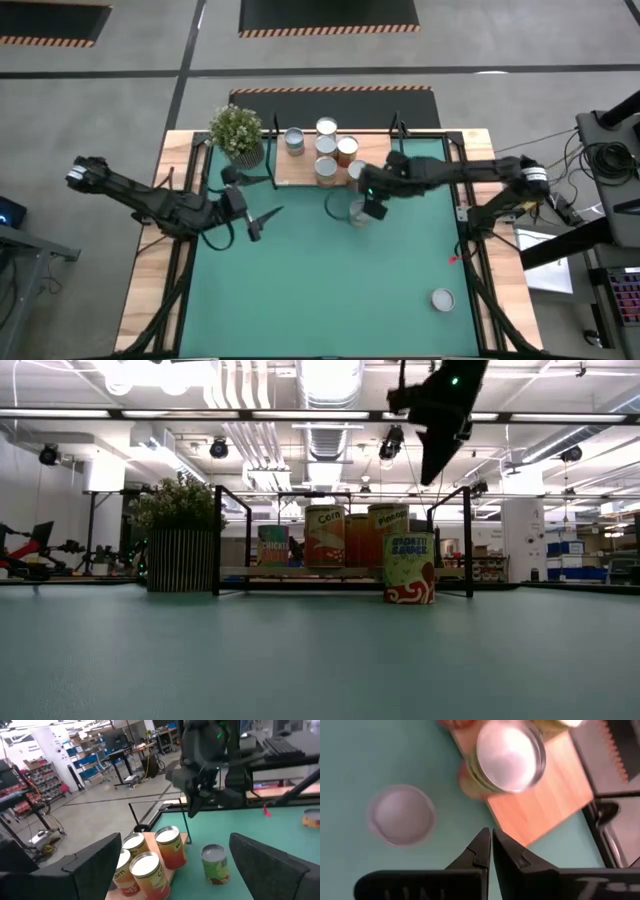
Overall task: Pick and place cans onto a shelf
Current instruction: Put the canned pineapple on the shelf, then adjust the canned green beans on the shelf, then put the canned spaghetti sauce on the shelf
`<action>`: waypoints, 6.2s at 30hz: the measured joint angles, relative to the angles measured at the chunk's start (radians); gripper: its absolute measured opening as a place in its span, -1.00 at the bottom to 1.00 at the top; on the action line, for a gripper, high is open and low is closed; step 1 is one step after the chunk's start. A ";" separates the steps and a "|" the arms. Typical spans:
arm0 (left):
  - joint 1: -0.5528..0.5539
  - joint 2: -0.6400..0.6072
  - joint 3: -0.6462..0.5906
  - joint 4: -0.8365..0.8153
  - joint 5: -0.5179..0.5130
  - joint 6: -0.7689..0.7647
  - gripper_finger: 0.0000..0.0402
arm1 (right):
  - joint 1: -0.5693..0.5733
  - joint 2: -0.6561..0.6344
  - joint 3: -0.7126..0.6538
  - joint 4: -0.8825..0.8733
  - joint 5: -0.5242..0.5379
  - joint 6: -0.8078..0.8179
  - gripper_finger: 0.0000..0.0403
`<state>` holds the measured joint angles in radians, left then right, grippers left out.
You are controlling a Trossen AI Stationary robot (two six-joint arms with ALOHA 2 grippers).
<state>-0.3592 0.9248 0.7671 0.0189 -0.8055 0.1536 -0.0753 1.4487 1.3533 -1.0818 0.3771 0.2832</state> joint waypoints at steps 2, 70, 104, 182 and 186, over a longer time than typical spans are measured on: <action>0.000 -0.021 -0.011 0.001 0.000 -0.009 0.76 | -0.039 0.027 0.024 -0.037 -0.036 -0.035 -0.96; 0.001 -0.029 -0.016 0.004 0.003 -0.010 0.76 | -0.263 0.121 0.026 0.182 -0.175 -0.322 -0.96; 0.001 -0.029 -0.016 0.004 0.003 -0.010 0.76 | -0.263 0.119 0.026 0.236 -0.176 -0.276 -0.96; 0.001 -0.029 -0.016 0.004 0.003 -0.013 0.76 | -0.082 -0.085 0.025 0.408 -0.068 -0.326 -0.96; 0.001 -0.029 -0.016 0.004 0.003 -0.013 0.76 | 0.030 -0.121 0.025 0.407 -0.059 -0.290 -0.96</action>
<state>-0.3584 0.8963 0.7513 0.0230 -0.8024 0.1406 -0.0453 1.3272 1.3781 -0.6746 0.3179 -0.0065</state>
